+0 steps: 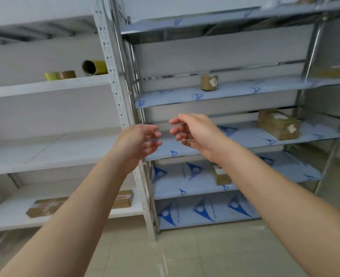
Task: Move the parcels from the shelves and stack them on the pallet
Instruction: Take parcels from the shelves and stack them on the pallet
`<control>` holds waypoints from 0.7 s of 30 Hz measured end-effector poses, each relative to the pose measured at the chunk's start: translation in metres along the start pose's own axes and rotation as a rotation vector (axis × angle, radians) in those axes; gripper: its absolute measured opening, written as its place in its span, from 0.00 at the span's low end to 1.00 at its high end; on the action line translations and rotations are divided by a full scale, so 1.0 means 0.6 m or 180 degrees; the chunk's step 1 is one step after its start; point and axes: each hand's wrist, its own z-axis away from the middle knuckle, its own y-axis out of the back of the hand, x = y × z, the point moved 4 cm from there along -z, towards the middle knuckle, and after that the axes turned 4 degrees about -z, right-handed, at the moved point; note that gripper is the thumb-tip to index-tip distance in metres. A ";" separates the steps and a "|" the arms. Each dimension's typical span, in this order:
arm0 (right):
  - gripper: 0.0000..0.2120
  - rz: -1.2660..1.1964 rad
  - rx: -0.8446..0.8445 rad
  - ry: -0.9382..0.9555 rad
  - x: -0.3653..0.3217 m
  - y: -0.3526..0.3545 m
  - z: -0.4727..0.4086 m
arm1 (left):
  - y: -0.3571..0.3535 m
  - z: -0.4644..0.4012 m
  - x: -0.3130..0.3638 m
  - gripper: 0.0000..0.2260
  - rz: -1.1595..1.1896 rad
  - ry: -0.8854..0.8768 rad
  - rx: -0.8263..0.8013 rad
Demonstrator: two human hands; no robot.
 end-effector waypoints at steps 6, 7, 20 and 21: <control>0.12 0.0111 0.0565 0.0146 -0.054 0.251 -0.091 | -0.236 -0.138 0.036 0.09 -0.0030 -0.0097 -0.0450; 0.12 0.0090 0.0642 0.0151 -0.057 0.284 -0.107 | -0.268 -0.158 0.039 0.09 -0.0065 -0.0099 -0.0508; 0.11 0.0059 0.1106 0.0123 -0.036 0.532 -0.426 | -0.473 -0.572 0.063 0.07 -0.0045 -0.0072 -0.0425; 0.11 0.0056 0.1122 0.0112 -0.041 0.542 -0.452 | -0.480 -0.604 0.064 0.07 0.0006 -0.0033 -0.0366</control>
